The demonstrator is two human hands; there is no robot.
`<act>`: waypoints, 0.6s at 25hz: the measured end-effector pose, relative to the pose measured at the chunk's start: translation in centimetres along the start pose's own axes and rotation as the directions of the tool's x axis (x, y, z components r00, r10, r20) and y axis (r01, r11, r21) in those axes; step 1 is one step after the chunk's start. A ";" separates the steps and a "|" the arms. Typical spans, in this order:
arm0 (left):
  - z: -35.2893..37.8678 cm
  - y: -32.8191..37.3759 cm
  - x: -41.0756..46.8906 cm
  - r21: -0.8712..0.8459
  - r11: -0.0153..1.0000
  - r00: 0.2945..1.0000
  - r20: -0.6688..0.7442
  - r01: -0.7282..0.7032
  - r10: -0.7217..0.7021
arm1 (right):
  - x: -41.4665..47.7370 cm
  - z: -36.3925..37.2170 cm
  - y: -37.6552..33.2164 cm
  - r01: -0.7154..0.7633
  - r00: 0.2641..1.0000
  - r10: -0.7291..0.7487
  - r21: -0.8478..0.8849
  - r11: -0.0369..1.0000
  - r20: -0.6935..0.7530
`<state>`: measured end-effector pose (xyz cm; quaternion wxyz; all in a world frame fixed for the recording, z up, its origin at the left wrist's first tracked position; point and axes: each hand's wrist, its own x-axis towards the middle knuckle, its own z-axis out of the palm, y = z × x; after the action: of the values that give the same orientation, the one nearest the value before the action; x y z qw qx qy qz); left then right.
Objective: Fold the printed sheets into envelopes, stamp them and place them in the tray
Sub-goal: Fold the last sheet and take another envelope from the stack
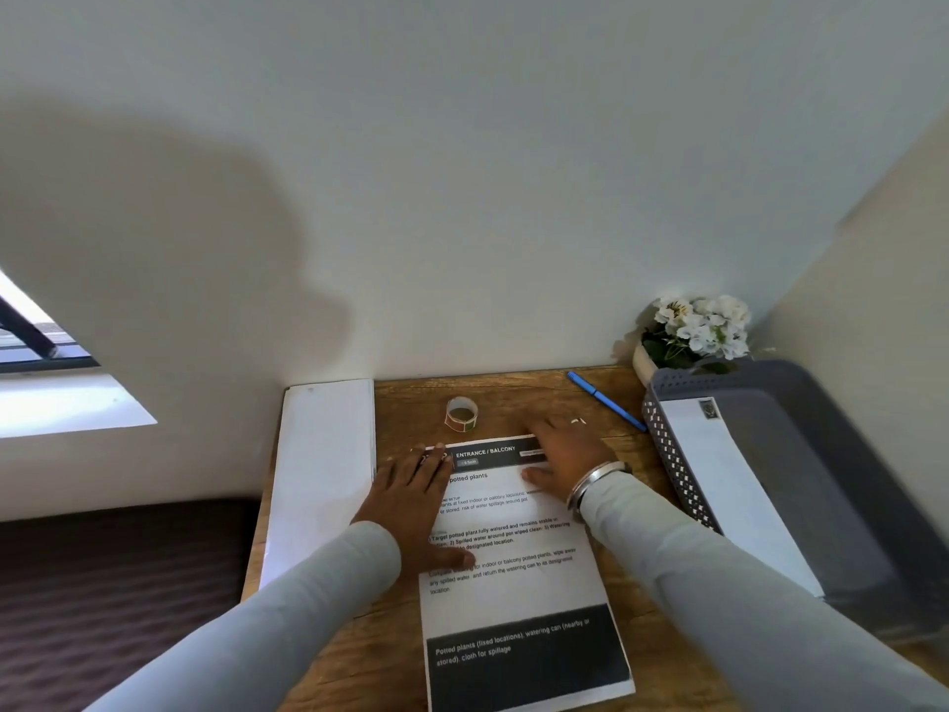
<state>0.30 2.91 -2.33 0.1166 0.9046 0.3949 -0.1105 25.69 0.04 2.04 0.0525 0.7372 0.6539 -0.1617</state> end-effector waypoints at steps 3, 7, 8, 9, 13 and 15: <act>-0.3 0.1 0.0 -0.028 1.000 1.000 -0.014 0.013 -0.013 | 0.4 -0.8 -0.3 -0.079 0.996 0.075 0.103 0.991 0.048; -0.6 0.3 -0.1 -0.184 0.981 0.995 -0.068 0.064 -0.078 | 0.8 -0.4 -0.3 -0.086 0.996 0.088 0.180 0.980 -0.002; -0.9 0.3 -0.1 -0.226 0.971 0.991 -0.095 0.072 -0.095 | 0.7 -0.4 -0.2 -0.054 0.998 0.061 0.186 0.981 -0.033; -1.3 0.3 -0.1 -0.260 0.962 0.985 -0.128 0.078 -0.115 | 0.5 -0.6 0.0 -0.026 0.998 0.038 0.198 0.980 -0.058; -3.8 0.0 0.5 -0.261 0.962 0.936 -0.312 0.083 -0.165 | -0.3 -1.4 0.5 0.050 0.988 -0.008 0.269 0.962 -0.156; -5.0 0.0 0.7 -0.287 0.955 0.883 -0.426 0.072 -0.194 | -0.8 -1.9 0.6 0.101 0.971 -0.034 0.279 0.955 -0.235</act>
<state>1.27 4.84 2.17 0.1328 0.8524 0.4839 0.1472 26.51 -0.24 3.94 -0.1364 0.7277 0.6499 -0.1717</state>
